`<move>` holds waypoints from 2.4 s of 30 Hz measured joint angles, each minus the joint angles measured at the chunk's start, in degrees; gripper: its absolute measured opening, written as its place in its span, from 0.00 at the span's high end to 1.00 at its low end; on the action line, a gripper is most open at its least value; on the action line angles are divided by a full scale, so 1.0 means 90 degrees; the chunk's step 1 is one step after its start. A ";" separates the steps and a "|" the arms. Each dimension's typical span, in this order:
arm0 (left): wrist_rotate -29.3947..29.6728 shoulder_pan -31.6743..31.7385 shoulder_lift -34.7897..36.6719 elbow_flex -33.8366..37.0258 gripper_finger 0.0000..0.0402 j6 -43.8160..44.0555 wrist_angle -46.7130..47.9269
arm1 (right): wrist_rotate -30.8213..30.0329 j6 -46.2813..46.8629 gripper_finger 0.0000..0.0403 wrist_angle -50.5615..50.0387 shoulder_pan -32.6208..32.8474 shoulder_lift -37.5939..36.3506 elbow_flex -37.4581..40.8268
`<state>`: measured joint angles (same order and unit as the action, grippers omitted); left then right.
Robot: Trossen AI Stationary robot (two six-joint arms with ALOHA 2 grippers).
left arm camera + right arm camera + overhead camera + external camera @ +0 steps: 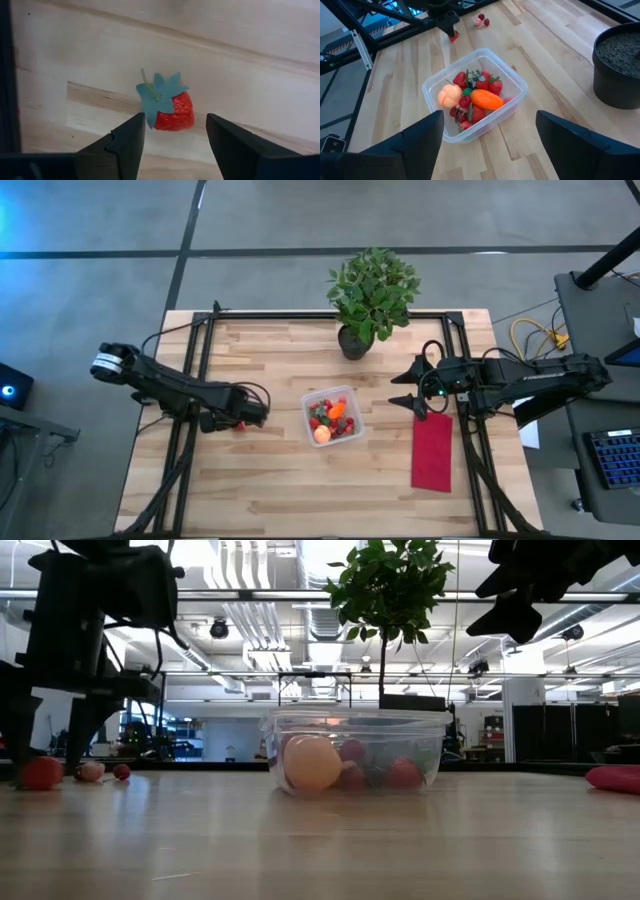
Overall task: Pick and placing Produce into tupperware
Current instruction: Put the red strawberry into the transparent bin
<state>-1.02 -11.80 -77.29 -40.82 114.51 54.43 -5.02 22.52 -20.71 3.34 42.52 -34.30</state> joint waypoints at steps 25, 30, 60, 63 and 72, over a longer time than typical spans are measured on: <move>0.0377 -0.0002 -0.0379 -0.0124 0.81 -0.0487 -0.0312 | -0.0002 0.0000 0.23 0.0000 0.0002 0.0000 0.0000; 0.0974 0.0007 -0.0275 -0.0368 0.82 -0.0664 -0.0233 | 0.0000 -0.0001 0.24 0.0000 0.0002 0.0000 0.0000; 0.1494 0.0021 -0.0268 -0.0276 0.49 0.0244 -0.0177 | 0.0001 0.0000 0.25 -0.0001 0.0002 -0.0002 0.0000; 0.1492 0.0022 -0.0268 -0.0169 0.49 0.0256 -0.0340 | -0.0001 -0.0001 0.25 -0.0002 -0.0001 -0.0002 0.0001; 0.1655 0.0154 -0.0285 -0.0012 0.49 0.0244 -0.0609 | -0.0002 -0.0001 0.24 0.0000 0.0002 -0.0001 0.0000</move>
<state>13.88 -10.41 -79.85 -40.92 116.70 48.95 -5.04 22.51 -20.71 3.36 42.51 -34.30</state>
